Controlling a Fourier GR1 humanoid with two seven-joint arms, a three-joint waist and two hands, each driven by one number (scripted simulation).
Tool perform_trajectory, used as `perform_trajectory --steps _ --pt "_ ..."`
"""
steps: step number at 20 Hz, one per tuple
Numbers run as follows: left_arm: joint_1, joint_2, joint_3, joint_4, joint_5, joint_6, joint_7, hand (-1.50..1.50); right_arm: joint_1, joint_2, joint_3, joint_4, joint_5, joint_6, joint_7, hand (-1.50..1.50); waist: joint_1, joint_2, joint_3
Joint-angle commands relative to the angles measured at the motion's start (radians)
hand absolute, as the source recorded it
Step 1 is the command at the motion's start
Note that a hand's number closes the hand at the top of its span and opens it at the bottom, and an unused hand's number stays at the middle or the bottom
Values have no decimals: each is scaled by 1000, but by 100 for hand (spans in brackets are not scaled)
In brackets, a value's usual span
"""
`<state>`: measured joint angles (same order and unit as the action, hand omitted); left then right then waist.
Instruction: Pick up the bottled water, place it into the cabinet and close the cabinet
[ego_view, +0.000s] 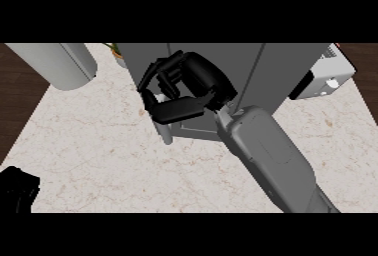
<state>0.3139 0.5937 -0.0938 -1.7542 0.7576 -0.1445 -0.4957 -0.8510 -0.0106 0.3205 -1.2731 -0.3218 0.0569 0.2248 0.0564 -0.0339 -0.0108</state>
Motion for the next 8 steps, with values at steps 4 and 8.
perform_trajectory --steps 4,8 --pt "-34 -12 -5 17 -2 1 11 150 -51 -131 -151 195 0 26 -54 150 -22 60 10" --pt "-38 -17 -12 -19 -13 32 29 150 -55 -133 -147 208 5 29 -66 150 -22 54 11"
